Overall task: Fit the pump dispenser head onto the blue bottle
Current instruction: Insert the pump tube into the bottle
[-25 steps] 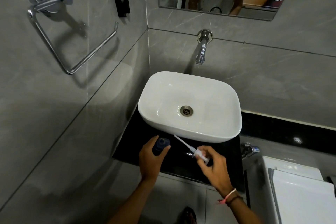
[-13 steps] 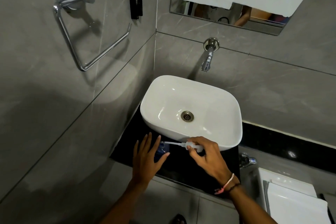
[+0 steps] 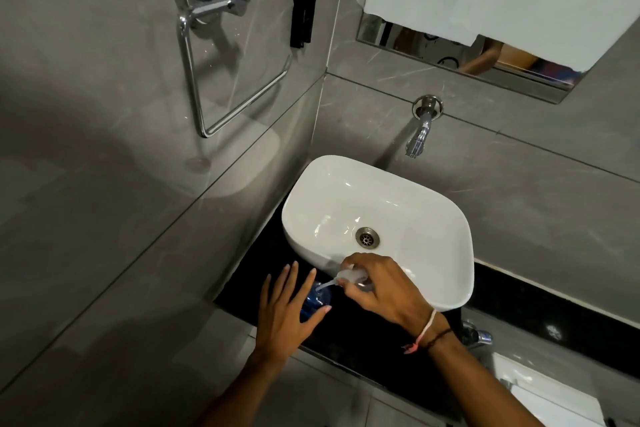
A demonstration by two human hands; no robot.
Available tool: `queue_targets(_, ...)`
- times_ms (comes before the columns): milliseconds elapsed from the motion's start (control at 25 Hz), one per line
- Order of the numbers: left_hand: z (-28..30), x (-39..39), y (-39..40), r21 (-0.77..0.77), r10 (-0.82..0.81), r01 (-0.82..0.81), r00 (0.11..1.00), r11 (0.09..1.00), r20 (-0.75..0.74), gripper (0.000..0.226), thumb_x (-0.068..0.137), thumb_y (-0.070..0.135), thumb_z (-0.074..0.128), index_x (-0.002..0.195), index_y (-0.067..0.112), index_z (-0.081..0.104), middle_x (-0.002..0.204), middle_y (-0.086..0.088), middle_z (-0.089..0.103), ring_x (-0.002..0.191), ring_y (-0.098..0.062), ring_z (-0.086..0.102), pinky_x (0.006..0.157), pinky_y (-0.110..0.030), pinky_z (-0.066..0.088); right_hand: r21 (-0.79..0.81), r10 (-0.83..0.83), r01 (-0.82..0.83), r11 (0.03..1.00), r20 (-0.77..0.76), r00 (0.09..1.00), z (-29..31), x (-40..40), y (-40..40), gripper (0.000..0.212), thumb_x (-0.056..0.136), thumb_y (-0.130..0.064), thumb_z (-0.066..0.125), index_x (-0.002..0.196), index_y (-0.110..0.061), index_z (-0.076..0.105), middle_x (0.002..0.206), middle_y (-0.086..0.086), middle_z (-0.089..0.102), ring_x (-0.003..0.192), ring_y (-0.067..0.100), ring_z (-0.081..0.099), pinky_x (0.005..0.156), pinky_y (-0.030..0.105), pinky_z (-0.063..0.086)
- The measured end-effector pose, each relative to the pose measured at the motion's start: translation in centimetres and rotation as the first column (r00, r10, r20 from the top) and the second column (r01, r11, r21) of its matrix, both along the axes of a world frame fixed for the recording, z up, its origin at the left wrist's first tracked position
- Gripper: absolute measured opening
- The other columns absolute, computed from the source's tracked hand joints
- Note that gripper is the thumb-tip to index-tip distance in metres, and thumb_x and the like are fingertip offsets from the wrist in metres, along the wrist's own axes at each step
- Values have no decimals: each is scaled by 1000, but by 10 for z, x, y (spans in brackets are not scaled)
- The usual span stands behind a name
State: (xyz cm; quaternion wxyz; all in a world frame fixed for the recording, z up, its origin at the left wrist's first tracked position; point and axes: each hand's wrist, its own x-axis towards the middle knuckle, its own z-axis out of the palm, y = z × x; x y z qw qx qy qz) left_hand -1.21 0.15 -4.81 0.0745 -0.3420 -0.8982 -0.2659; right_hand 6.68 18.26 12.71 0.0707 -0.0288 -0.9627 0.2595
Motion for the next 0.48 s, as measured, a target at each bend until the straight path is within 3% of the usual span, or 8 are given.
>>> queue_targets(240,-2,0,0,29,23,-24,1000,999,13,75,90,79,42,137,24,60,148,-12,53,139,-29,46,110,-59,37,229,139,-183,956,196,971,-24,-35,-20,30,94,-39,66,115,-18,62,111,6,74,101,26,66,72,33,45)
queue_targets(400,-1,0,0,50,29,-30,999,998,14,75,90,79,41,140,26,57,146,-11,55,137,-29,49,109,-58,36,143,41,-71,987,201,979,-53,-33,-20,35,96,-50,62,112,-18,61,109,6,72,100,26,66,77,36,50)
queue_targets(480,-3,0,0,58,27,-27,1000,998,16,73,91,78,39,137,25,59,145,-11,56,136,-29,50,110,-56,34,6,51,-52,999,163,985,-60,-27,-17,39,93,-50,67,120,-23,64,115,1,70,107,17,63,88,32,52)
